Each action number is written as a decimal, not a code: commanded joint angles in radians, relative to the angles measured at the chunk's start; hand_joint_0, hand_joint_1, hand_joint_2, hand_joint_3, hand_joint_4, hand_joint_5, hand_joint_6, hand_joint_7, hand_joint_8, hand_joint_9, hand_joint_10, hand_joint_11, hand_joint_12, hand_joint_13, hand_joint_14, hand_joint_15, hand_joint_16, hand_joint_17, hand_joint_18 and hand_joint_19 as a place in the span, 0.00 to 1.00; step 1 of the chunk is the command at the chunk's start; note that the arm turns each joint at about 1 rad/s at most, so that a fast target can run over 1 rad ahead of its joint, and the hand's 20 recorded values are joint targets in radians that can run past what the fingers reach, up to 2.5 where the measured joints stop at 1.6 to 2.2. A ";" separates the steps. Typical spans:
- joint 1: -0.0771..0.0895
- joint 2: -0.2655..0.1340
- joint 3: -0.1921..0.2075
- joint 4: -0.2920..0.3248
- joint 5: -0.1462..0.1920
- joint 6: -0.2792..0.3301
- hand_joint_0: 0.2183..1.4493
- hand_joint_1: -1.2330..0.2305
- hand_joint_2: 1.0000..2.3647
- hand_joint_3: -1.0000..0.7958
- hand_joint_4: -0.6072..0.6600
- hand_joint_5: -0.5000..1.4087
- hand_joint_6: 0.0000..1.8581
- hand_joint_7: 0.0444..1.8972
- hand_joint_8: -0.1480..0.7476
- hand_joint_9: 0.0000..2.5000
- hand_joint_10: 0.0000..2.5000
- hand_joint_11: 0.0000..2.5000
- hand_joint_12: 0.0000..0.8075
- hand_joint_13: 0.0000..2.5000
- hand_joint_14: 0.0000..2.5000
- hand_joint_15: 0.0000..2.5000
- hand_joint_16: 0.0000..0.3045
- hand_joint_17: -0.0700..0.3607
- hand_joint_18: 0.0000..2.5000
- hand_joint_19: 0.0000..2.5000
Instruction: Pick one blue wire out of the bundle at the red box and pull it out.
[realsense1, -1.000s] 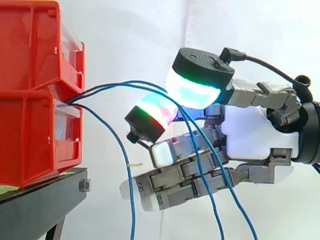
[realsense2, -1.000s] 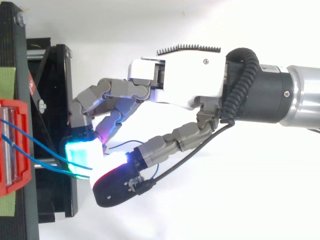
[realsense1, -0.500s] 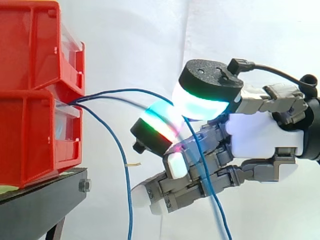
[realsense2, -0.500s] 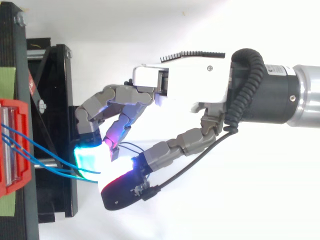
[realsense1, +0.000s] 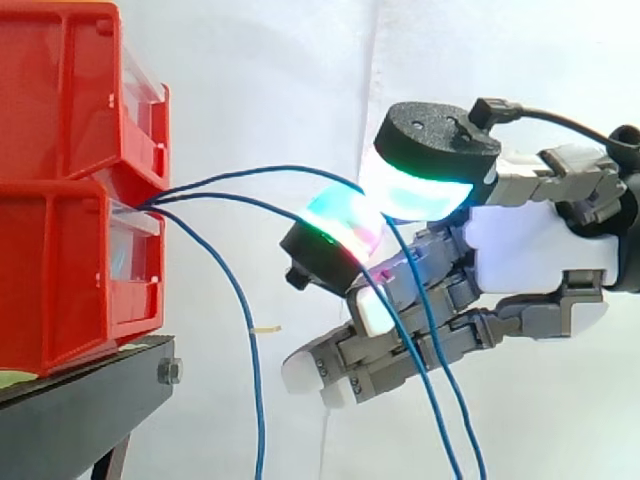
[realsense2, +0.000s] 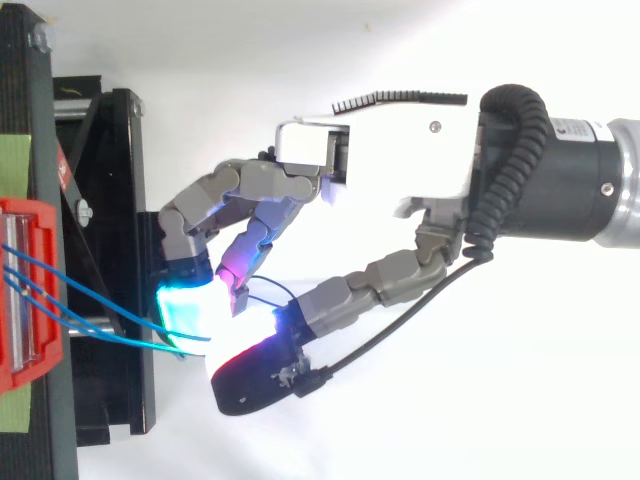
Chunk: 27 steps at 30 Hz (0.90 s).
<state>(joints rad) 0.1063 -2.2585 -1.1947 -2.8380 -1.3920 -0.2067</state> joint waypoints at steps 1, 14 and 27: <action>0.000 0.011 0.000 -0.026 0.001 0.000 0.28 0.26 0.07 0.56 0.41 0.22 0.45 0.58 0.45 0.40 0.01 0.21 0.54 0.20 0.00 0.11 0.23 0.54 0.12 0.07; -0.010 0.045 -0.002 -0.173 -0.005 0.003 0.28 0.26 0.09 0.55 0.41 0.22 0.45 0.58 0.46 0.40 0.01 0.21 0.54 0.20 0.00 0.11 0.24 0.54 0.12 0.07; -0.013 0.043 -0.028 -0.061 -0.001 0.059 0.27 0.27 0.10 0.55 0.41 0.22 0.45 0.58 0.46 0.40 0.01 0.21 0.54 0.20 0.00 0.11 0.24 0.54 0.12 0.07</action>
<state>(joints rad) 0.0935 -2.2147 -1.2219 -2.9210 -1.3926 -0.1482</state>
